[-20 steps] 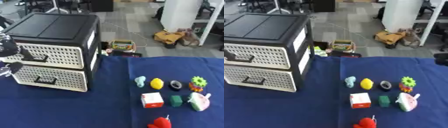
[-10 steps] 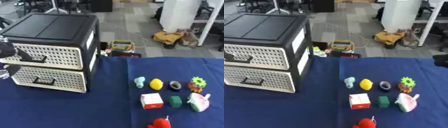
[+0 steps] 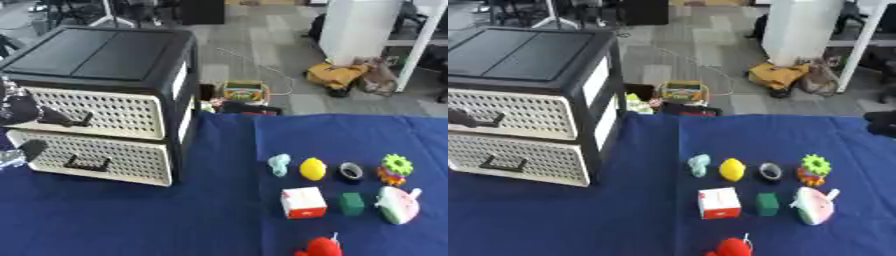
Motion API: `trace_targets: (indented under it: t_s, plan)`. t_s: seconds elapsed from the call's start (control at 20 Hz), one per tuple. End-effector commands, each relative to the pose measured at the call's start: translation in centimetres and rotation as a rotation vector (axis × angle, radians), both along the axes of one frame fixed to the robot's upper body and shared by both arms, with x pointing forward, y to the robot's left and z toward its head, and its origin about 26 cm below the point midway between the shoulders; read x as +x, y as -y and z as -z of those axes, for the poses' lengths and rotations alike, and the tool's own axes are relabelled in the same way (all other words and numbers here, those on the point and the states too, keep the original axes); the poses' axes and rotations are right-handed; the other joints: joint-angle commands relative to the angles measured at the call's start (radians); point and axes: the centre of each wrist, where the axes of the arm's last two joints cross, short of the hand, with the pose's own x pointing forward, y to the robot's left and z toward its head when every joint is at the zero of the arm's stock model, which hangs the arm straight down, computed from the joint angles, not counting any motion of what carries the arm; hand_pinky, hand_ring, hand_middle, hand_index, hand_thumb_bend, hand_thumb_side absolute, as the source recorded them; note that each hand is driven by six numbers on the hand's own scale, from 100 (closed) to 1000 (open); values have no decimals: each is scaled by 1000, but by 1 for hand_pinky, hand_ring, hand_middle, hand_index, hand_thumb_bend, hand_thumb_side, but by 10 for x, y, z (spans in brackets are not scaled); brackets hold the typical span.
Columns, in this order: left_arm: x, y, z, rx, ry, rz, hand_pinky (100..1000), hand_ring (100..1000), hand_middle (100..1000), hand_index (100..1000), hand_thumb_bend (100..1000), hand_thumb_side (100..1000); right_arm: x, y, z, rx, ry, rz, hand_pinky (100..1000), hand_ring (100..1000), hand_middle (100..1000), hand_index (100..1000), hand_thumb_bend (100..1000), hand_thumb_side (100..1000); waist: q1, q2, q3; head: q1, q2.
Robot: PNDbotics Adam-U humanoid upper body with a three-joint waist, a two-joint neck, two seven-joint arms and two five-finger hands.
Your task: Pick up objects from table and place into drawer.
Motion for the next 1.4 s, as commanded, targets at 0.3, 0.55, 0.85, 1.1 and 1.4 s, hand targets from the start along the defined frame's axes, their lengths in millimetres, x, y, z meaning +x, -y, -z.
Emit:
trace_targets:
  t_s: [0.3,0.55,0.85,1.1,1.4]
  plan:
    - [-3,-7,-13,67,22,9,100,100,100,827,100,1000,-3,0,-8,-16,23,-4,700,704,462,837,100,1000,2,-15,0,-2,-15]
    - [-2,-13,-18,18,23,10,100,100,100,829,100,1000,-3,0,-8,-18,23,-6,701,705,462,838,100,1000,1,-13,-1,-2,-19]
    - [0,-22,-23,-42,1,3,100,100,100,828,100,1000,-3,1,-8,-17,23,-6,702,705,461,839,100,1000,0,-11,-3,-8,-27]
    - [1,-22,-29,-78,-21,18,100,100,100,828,100,1000,-3,1,-8,-19,24,-7,703,705,461,839,100,1000,0,-8,-5,-26,-27]
    - [0,-23,-35,-94,-41,29,100,100,100,817,100,1000,-3,1,-8,-18,25,-5,704,706,461,840,100,1000,1,-3,-5,-30,-25]
